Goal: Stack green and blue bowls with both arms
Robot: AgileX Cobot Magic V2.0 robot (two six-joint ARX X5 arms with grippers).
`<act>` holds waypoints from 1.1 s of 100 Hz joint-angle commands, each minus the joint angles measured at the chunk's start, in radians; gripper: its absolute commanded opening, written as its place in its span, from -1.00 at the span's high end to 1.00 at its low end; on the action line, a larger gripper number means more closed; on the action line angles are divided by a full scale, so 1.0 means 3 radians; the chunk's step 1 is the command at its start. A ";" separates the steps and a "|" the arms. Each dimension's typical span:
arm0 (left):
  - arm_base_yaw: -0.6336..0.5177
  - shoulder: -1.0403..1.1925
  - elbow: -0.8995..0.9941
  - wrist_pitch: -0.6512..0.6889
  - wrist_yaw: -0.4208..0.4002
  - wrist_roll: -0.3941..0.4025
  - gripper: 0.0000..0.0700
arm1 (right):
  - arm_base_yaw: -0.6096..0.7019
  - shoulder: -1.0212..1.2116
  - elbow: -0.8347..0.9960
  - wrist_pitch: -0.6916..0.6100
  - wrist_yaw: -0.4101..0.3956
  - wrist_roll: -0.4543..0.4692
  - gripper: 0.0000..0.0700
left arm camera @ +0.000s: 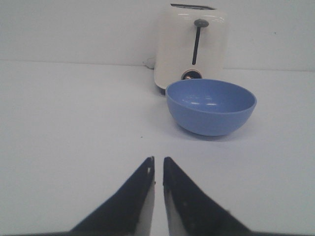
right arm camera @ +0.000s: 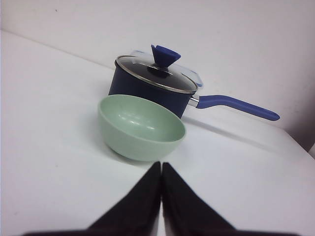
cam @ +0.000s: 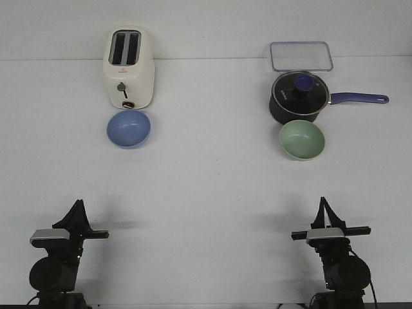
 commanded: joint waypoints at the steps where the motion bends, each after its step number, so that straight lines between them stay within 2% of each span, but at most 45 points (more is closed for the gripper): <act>1: -0.0003 -0.0004 -0.0065 0.0032 0.0005 0.0014 0.96 | 0.0001 -0.0001 -0.0008 0.0042 0.0000 -0.0008 1.00; 79: -0.0003 -0.0004 -0.0065 0.0031 0.0005 0.0014 0.96 | 0.0001 -0.0001 -0.0008 0.0043 -0.0013 0.0025 1.00; 91: -0.0004 -0.0004 -0.0065 0.0032 0.0005 0.0014 0.96 | 0.0006 -0.0001 -0.0008 0.0056 -0.0039 0.0443 1.00; 110: -0.0004 -0.0004 -0.0065 0.0031 0.0005 0.0014 0.96 | 0.0005 -0.0001 0.0001 0.0084 0.0090 0.1742 1.00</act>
